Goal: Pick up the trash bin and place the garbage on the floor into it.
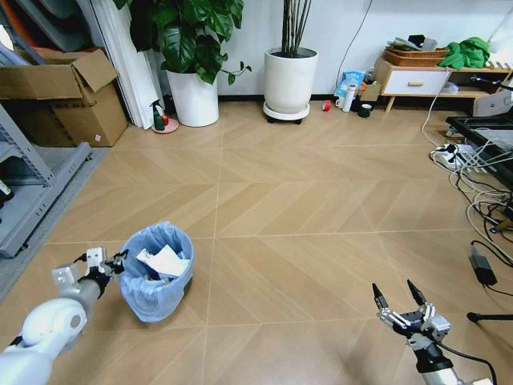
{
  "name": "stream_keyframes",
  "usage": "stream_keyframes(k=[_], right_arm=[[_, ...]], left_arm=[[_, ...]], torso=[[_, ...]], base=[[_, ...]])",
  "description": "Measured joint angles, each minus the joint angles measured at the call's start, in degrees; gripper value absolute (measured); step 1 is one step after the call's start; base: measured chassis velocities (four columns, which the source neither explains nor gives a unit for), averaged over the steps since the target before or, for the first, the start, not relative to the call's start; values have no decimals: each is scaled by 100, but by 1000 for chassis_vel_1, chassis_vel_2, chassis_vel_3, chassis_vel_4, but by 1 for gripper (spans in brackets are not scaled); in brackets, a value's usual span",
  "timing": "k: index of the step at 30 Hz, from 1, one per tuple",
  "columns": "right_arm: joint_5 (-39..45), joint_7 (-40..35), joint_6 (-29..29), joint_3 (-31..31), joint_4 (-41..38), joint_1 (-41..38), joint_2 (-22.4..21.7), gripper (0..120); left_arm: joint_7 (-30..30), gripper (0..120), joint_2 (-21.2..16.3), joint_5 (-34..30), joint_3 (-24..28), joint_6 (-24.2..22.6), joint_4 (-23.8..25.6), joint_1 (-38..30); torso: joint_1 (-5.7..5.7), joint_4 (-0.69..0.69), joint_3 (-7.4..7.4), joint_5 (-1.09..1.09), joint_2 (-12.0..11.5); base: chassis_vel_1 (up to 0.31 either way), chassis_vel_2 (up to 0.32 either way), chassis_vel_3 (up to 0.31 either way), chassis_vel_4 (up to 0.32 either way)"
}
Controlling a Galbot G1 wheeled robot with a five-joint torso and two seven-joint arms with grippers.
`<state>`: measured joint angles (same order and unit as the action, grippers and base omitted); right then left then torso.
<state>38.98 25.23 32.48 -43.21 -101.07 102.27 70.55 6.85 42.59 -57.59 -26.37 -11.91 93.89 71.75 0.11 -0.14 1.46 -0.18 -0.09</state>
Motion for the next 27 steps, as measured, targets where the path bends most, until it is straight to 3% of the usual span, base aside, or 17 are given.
stream_keyframes(k=[3, 8, 13, 15, 21, 27], right_arm=[[2, -1, -7, -12, 1, -4, -8, 100], [20, -11, -16, -8, 10, -37, -31, 100], [35, -20, -16, -10, 21, -38, -40, 100], [8, -101, -24, -13, 21, -43, -47, 100], [-323, -590, -69, 38, -47, -123, -48, 100], [-744, -1029, 71, 181, -52, -330, -76, 100]], left_arm=[[1, 0, -5, 0, 47, -3, -60, -80], [13, 21, 23, 32, 87, -4, -185, -156], [16, 34, 36, 63, 98, -3, -248, -179], [137, 46, 35, 50, 95, 6, -239, -182], [520, 64, -23, 81, -62, 151, 3, -39], [688, 90, -56, 159, -576, 283, 630, 462]], torso=[[0, 1, 0, 1, 0], [0, 2, -1, 1, 0], [0, 2, 0, 0, 0], [0, 1, 0, 0, 0], [0, 0, 0, 0, 0], [-1, 1, 0, -1, 0]], base=[[0, 0, 0, 0], [0, 0, 0, 0], [0, 0, 0, 0], [0, 0, 0, 0], [0, 0, 0, 0], [0, 0, 0, 0]])
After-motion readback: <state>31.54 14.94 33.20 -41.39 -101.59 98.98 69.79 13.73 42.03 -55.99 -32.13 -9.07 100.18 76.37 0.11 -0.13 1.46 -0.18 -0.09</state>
